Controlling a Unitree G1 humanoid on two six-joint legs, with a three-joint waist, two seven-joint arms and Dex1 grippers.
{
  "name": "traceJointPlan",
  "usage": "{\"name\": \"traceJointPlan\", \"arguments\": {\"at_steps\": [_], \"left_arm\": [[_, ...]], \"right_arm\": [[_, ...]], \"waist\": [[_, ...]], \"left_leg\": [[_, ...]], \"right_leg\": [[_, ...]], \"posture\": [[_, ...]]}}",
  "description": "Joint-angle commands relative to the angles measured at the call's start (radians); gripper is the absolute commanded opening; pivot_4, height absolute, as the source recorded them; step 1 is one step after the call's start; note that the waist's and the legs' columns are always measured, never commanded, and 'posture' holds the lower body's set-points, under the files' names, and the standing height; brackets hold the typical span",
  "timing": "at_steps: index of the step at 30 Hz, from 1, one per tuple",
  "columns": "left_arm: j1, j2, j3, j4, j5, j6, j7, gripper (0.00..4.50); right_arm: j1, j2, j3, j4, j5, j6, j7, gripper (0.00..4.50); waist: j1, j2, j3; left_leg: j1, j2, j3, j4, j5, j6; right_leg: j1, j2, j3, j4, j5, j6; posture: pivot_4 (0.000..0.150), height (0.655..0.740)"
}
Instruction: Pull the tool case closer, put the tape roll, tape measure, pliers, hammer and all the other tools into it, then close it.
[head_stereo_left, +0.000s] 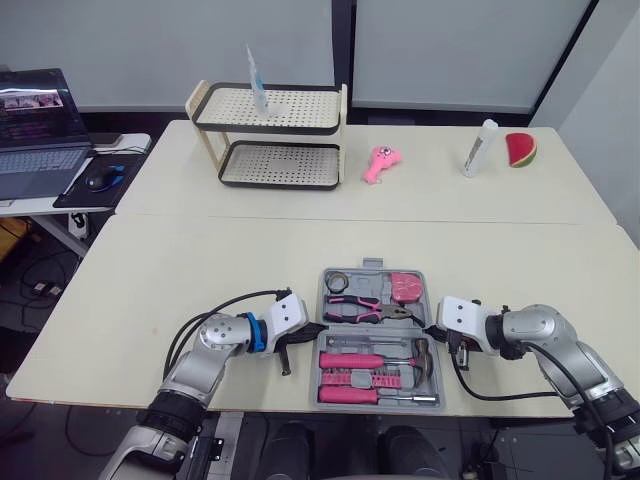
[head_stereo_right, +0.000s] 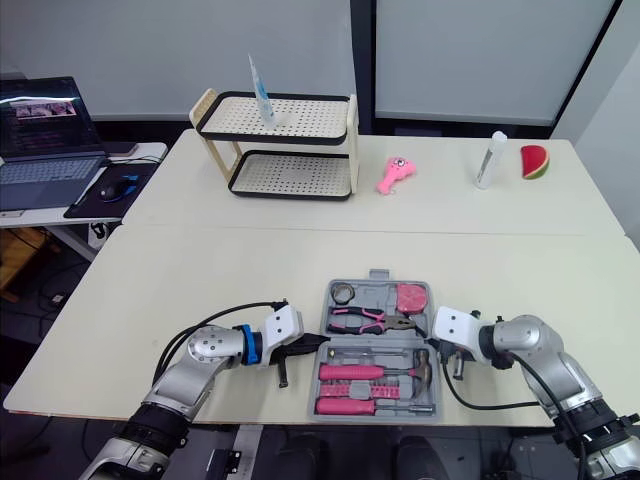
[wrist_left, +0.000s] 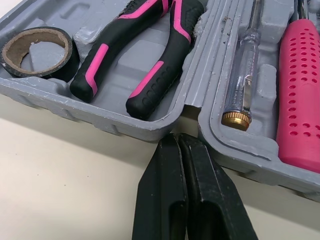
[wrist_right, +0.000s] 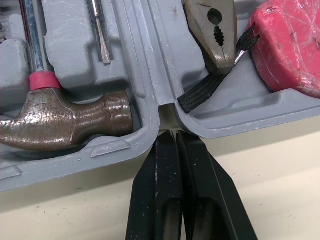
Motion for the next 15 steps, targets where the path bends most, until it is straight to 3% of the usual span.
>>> {"name": "traceJointPlan", "arguments": {"at_steps": [1, 9, 15], "left_arm": [[0.008, -0.015, -0.036, -0.045, -0.005, -0.003, -0.02, 0.05], [0.011, -0.006, -0.029, -0.046, -0.007, -0.002, -0.018, 0.05], [0.029, 0.065, 0.037, -0.028, -0.024, -0.014, -0.01, 0.05]], "right_arm": [[0.012, 0.013, 0.021, -0.049, 0.022, -0.008, 0.016, 0.0], [0.01, 0.013, 0.016, -0.047, 0.015, -0.004, 0.003, 0.0], [0.045, -0.05, -0.048, -0.038, 0.014, 0.037, -0.021, 0.0]], "waist": [[0.0, 0.0, 0.0], [0.0, 0.0, 0.0], [0.0, 0.0, 0.0]], "left_leg": [[0.0, 0.0, 0.0, 0.0, 0.0, 0.0], [0.0, 0.0, 0.0, 0.0, 0.0, 0.0], [0.0, 0.0, 0.0, 0.0, 0.0, 0.0]], "right_leg": [[0.0, 0.0, 0.0, 0.0, 0.0, 0.0], [0.0, 0.0, 0.0, 0.0, 0.0, 0.0], [0.0, 0.0, 0.0, 0.0, 0.0, 0.0]], "posture": [[0.15, 0.729], [0.15, 0.729], [0.15, 0.729]]}}
